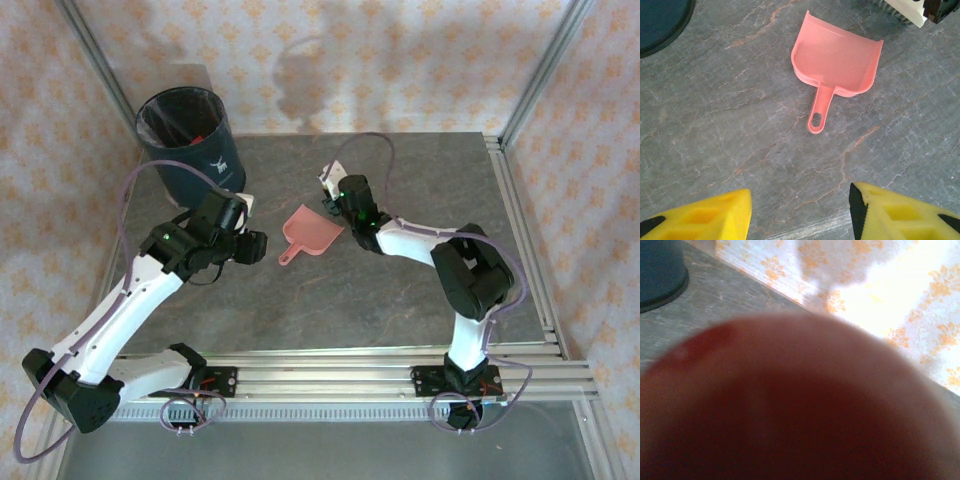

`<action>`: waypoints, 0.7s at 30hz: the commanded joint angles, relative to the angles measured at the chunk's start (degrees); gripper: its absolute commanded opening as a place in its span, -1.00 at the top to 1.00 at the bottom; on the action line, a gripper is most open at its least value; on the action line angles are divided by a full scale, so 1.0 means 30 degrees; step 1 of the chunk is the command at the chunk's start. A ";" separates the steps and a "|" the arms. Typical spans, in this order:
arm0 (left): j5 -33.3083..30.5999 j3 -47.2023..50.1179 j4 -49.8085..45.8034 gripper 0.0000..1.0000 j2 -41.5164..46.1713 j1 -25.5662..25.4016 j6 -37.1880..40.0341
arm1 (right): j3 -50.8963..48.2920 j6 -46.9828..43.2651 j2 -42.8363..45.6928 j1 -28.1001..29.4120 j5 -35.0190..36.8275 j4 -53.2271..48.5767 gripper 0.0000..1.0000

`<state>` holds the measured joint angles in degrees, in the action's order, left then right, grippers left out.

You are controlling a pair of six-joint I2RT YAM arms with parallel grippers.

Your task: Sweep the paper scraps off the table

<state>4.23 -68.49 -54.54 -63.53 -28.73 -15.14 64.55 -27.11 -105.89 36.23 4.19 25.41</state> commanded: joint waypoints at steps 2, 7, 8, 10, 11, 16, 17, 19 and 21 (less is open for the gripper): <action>0.0160 0.0177 0.0162 -0.08 -0.0186 0.0115 -0.0199 | -0.0110 -0.1230 -0.0523 0.0684 0.1094 0.1514 1.00; 0.0234 0.0251 0.0196 -0.08 -0.0263 0.0124 -0.0257 | -0.0594 -0.1571 -0.0582 0.1381 0.1508 0.1748 1.00; 0.0253 0.0280 0.0207 -0.08 -0.0291 0.0112 -0.0250 | -0.0711 -0.1705 -0.0593 0.1525 0.1638 0.1862 1.00; 0.0271 0.0323 0.0230 -0.08 -0.0319 0.0126 -0.0257 | -0.0874 -0.1878 -0.0658 0.1800 0.1968 0.1988 0.99; 0.0287 0.0338 0.0229 -0.08 -0.0324 0.0115 -0.0274 | -0.0942 -0.1862 -0.0674 0.1908 0.2026 0.2024 0.99; 0.0266 0.0490 0.0258 -0.08 -0.0358 0.0133 -0.0338 | -0.1342 -0.1680 -0.0761 0.2487 0.2486 0.2306 0.97; 0.0280 0.0498 0.0262 -0.08 -0.0359 0.0132 -0.0346 | -0.1390 -0.1699 -0.0790 0.2599 0.2555 0.2340 0.96; 0.0241 0.0538 0.0270 -0.08 -0.0329 0.0133 -0.0360 | -0.1463 -0.1858 -0.0898 0.2873 0.2724 0.2356 0.92; 0.0231 0.0586 0.0252 -0.08 -0.0327 0.0136 -0.0336 | -0.1592 -0.1888 -0.0931 0.3090 0.2881 0.2397 0.89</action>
<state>5.45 -67.26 -54.54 -64.29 -28.73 -15.20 60.95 -32.97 -107.63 44.40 11.20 31.14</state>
